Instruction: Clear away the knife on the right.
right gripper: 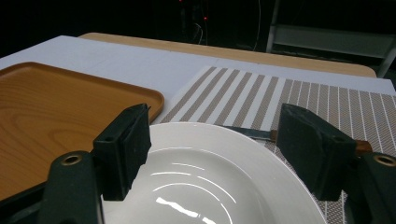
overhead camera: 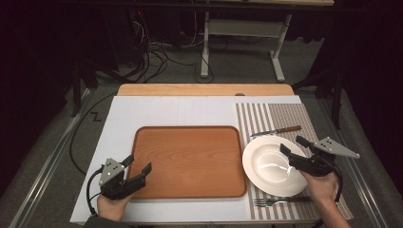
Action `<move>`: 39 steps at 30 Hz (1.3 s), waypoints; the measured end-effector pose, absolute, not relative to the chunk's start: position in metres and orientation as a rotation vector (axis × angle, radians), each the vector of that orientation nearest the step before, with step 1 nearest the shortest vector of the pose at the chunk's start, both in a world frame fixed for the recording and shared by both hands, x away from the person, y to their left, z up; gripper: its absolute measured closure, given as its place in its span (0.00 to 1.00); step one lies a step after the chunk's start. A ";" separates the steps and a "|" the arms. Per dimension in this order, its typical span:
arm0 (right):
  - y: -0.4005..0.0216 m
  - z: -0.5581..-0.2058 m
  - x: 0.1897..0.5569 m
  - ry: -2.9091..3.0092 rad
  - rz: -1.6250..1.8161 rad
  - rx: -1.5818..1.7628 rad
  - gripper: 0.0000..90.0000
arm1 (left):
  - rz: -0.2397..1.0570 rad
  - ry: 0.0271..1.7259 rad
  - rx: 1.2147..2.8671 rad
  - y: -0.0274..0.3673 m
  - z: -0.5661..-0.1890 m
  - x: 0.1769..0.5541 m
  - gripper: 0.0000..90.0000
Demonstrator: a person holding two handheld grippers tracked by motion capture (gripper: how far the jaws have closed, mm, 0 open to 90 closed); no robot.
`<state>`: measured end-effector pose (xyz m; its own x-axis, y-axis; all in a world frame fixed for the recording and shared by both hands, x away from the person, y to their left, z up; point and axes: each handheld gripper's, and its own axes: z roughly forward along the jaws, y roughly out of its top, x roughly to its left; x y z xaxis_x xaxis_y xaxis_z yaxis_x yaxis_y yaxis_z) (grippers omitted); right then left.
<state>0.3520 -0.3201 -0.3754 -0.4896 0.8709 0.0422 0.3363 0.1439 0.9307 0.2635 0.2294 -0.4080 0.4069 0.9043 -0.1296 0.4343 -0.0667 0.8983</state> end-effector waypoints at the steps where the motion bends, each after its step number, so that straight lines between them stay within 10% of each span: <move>1: -0.320 -0.375 0.354 1.907 1.330 1.152 0.30 | 0.597 1.187 1.679 0.229 -0.408 0.264 0.33; 39: -0.321 -0.361 0.421 2.023 1.165 1.283 0.35 | 0.598 1.189 1.684 0.229 -0.408 0.264 0.33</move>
